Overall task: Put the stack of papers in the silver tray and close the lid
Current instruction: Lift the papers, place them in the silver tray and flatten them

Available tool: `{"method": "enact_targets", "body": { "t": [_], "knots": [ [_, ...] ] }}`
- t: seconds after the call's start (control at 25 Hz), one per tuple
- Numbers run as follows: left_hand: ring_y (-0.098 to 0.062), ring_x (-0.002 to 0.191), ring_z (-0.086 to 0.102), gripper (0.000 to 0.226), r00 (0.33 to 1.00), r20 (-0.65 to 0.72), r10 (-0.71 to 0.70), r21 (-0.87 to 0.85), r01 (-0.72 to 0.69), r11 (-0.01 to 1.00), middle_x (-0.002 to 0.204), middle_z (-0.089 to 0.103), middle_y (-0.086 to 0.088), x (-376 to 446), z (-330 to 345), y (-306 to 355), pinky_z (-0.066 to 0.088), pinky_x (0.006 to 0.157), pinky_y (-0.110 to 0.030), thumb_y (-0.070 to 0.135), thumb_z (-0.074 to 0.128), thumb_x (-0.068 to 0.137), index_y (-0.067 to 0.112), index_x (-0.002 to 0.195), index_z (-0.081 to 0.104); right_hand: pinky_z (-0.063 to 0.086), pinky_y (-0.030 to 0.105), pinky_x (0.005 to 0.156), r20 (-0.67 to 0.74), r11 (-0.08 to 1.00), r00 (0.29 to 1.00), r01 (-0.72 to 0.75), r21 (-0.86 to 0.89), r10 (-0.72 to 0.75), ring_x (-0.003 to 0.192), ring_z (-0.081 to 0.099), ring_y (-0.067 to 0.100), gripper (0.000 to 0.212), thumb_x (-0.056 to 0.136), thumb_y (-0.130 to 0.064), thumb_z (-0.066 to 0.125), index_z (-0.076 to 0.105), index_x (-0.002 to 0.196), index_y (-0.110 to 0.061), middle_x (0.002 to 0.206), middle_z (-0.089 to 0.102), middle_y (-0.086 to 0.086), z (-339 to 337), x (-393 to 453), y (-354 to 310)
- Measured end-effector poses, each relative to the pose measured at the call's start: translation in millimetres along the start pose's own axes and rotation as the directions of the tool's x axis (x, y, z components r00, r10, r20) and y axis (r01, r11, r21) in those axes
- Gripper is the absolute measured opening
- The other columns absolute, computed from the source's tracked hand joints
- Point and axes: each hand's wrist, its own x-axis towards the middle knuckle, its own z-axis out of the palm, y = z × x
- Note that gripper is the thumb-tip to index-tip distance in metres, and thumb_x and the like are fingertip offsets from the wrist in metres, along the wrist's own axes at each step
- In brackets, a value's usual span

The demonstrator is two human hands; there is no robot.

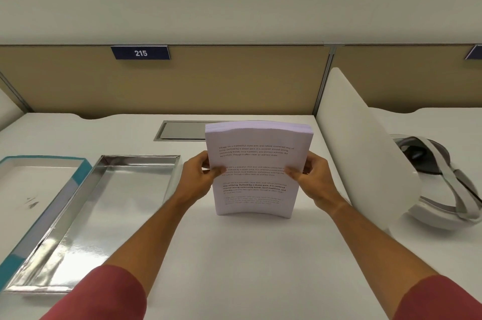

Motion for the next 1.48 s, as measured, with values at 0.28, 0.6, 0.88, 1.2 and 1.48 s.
{"method": "enact_targets", "body": {
  "t": [0.28,0.6,0.88,1.2,1.48],
  "knots": [
    [-0.023,0.095,0.066,0.027,0.997,-0.017,-0.081,0.027,0.081,0.996,0.105,0.070,-0.003,-4,-3,-9,0.055,0.085,-0.034,0.014,0.073,0.083,0.010,0.107,0.063,0.058,0.035,0.087,0.053,0.999,0.997,-0.050,-0.011,0.050,0.098,0.070,0.027,0.025,0.080,0.002,0.073,0.069,0.103,-0.005,0.101,0.074,0.007,-16,-4,14],
    [-0.018,0.091,0.070,0.024,0.995,-0.036,-0.093,-0.015,0.093,0.996,0.099,0.074,-0.003,-9,-2,-21,0.056,0.086,-0.032,0.008,0.077,0.077,0.012,0.099,0.068,0.056,0.024,0.081,0.062,0.994,0.997,-0.046,-0.095,0.052,0.092,0.071,0.021,0.022,0.079,-0.001,0.076,0.071,0.099,-0.008,0.096,0.075,0.004,-21,-5,24],
    [-0.022,0.092,0.069,0.021,0.992,-0.052,-0.116,-0.024,0.115,0.993,0.100,0.073,-0.006,-12,4,-25,0.056,0.085,-0.031,0.007,0.075,0.079,0.008,0.099,0.068,0.057,0.032,0.085,0.032,0.990,0.997,-0.069,-0.125,0.073,0.088,0.070,0.022,0.020,0.080,-0.003,0.075,0.071,0.099,-0.005,0.095,0.074,0.007,-18,-5,25],
    [-0.017,0.084,0.070,0.016,0.991,-0.075,-0.114,-0.119,0.104,0.987,0.093,0.075,-0.003,-25,-6,-17,0.057,0.078,-0.028,0.007,0.074,0.080,0.013,0.094,0.070,0.059,0.035,0.083,0.059,0.996,0.997,-0.048,-0.078,0.053,0.090,0.071,0.027,0.015,0.083,-0.001,0.070,0.069,0.097,-0.004,0.094,0.075,0.008,-18,-6,17],
    [-0.027,0.092,0.072,0.018,0.983,-0.113,-0.144,-0.226,0.116,0.967,0.102,0.075,-0.011,-40,-26,-6,0.060,0.072,-0.027,0.010,0.069,0.086,0.008,0.104,0.068,0.059,0.043,0.083,0.118,0.999,0.993,-0.023,-0.030,0.027,0.090,0.070,0.031,0.017,0.087,-0.004,0.067,0.068,0.103,-0.001,0.100,0.073,0.015,-4,-7,-2]
  ]
}}
